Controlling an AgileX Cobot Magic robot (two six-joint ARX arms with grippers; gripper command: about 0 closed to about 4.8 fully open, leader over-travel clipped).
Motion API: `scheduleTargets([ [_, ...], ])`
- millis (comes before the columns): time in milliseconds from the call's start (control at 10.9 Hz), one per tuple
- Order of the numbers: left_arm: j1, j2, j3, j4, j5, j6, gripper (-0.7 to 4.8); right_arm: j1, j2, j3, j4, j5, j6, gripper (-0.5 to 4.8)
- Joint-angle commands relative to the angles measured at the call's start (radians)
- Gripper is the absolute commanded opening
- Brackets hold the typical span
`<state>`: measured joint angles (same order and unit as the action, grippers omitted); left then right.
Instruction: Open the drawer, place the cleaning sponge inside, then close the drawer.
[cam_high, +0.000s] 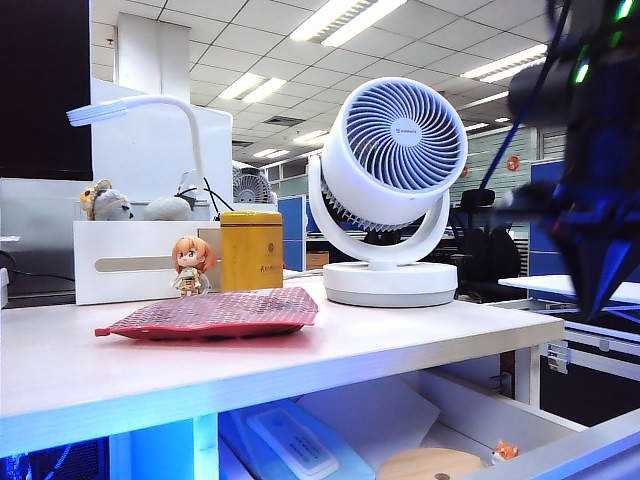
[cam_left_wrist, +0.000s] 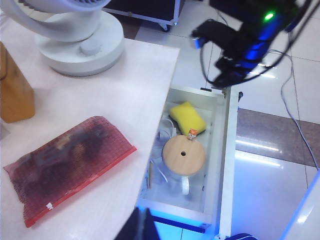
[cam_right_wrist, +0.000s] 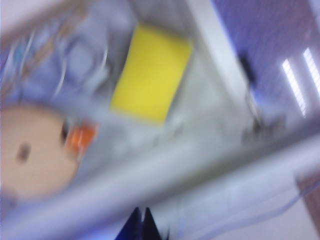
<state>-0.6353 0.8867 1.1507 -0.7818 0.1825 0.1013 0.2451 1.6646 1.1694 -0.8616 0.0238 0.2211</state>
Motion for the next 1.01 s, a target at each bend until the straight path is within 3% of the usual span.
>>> scheduleTargets([
  [92,0.001,-0.001,0.005,0.01,0.054,0.003,-0.05,0.002,-0.045,-0.001,-0.166,-0.026,0.005,-0.06],
  [367,0.001,0.0,0.005,0.01,0.17,0.003,-0.05,0.003,-0.045,-0.094,-0.135,-0.079,0.004,-0.06],
  [1009,0.001,0.0,0.004,-0.015,0.181,0.003,-0.05,0.003,-0.043,-0.373,0.192,-0.079,0.046,-0.06],
])
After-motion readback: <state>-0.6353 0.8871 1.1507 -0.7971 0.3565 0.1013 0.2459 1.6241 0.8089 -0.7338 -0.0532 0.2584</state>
